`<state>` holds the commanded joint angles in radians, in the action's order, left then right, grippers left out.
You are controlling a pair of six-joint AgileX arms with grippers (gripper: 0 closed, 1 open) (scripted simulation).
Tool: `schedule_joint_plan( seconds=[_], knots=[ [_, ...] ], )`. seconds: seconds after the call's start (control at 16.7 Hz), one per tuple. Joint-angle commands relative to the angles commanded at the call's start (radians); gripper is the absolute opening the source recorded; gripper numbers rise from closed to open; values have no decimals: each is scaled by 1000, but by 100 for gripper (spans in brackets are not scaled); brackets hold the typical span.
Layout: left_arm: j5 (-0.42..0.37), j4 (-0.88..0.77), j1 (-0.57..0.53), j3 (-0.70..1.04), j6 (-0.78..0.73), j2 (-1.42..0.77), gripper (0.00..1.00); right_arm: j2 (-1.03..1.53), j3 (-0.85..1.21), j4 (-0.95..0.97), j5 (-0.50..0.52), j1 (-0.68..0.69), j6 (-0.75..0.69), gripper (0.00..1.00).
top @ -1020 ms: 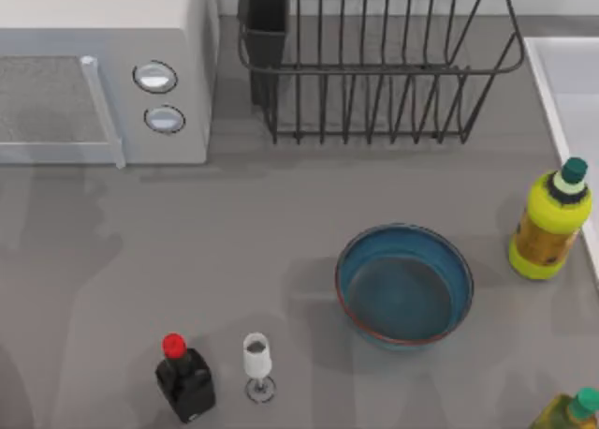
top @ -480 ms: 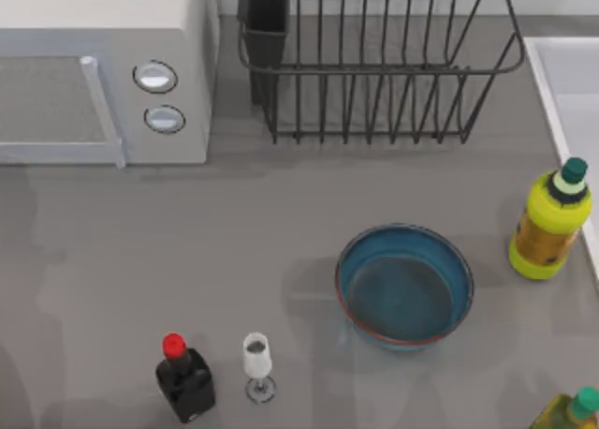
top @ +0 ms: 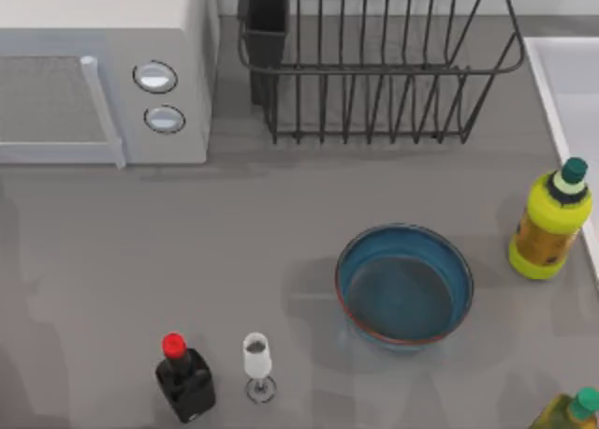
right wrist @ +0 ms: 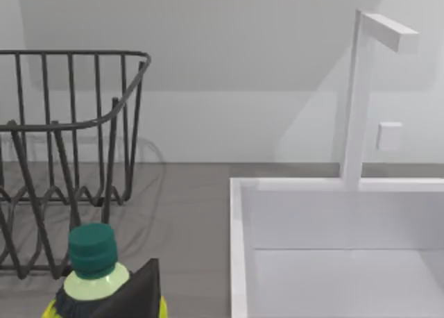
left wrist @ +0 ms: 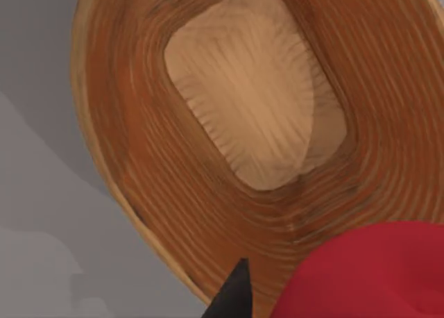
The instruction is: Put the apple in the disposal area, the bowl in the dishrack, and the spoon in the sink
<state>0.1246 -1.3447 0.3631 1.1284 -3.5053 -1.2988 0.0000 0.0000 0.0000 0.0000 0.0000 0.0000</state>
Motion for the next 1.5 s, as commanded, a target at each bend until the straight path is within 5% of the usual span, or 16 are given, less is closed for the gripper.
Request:
schedule_joint_plan(
  seconds=[0.48, 0.9, 1.2, 1.5],
  knots=[
    [0, 18, -2, -16, -16, -5, 0, 0, 0, 0, 0, 0, 0, 100],
    [-1, 273, 33, -228, -40, -33, 0, 0, 0, 0, 0, 0, 0, 100],
    [0, 294, 36, -249, -47, -39, 0, 0, 0, 0, 0, 0, 0, 100],
    [0, 294, 36, -249, -47, -39, 38, 0, 0, 0, 0, 0, 0, 100]
  ],
)
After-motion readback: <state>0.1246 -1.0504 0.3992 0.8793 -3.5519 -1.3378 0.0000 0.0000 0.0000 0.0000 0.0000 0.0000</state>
